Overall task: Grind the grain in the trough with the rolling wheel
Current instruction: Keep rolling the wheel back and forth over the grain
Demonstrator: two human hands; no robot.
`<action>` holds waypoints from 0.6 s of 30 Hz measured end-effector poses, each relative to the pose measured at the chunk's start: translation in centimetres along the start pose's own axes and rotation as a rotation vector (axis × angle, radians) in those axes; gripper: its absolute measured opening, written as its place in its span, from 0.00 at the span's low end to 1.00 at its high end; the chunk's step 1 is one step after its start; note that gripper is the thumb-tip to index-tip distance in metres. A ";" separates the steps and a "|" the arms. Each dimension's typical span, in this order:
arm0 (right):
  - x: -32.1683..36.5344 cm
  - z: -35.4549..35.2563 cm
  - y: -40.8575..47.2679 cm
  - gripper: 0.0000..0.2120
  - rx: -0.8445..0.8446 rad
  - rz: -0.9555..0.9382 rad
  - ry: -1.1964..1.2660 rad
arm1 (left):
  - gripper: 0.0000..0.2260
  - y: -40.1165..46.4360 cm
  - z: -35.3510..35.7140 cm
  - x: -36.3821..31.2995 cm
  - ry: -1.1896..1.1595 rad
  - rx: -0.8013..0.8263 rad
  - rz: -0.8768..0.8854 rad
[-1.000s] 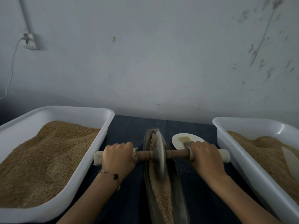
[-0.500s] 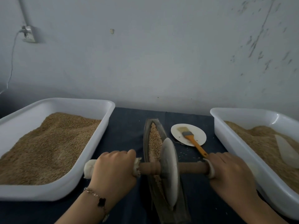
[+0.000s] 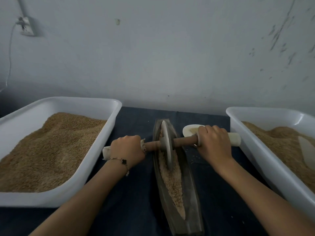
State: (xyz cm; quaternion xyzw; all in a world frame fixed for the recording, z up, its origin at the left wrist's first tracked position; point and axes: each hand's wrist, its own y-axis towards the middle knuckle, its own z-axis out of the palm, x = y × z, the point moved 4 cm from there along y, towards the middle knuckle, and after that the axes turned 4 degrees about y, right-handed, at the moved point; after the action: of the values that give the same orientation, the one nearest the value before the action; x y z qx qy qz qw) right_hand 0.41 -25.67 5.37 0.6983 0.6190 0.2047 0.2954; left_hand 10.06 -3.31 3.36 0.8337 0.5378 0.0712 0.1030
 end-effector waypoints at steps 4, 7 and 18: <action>0.0 -0.2 -0.2 0.15 0.014 -0.011 -0.020 | 0.10 -0.5 -0.3 -0.2 0.018 -0.056 0.008; 0.1 -1.1 -1.0 0.14 0.043 -0.045 -0.021 | 0.08 -1.6 -0.7 -0.4 0.013 -0.069 0.035; -0.5 -7.0 -8.6 0.05 -0.097 -0.150 0.090 | 0.17 -9.9 -4.4 -1.1 0.102 -0.332 0.249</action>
State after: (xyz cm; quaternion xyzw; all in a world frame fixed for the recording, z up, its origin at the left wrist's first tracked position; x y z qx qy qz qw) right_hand -10.60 -24.54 4.86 0.6249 0.6717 0.2428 0.3151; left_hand -0.15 0.03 5.21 0.8607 0.4161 0.2128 0.2021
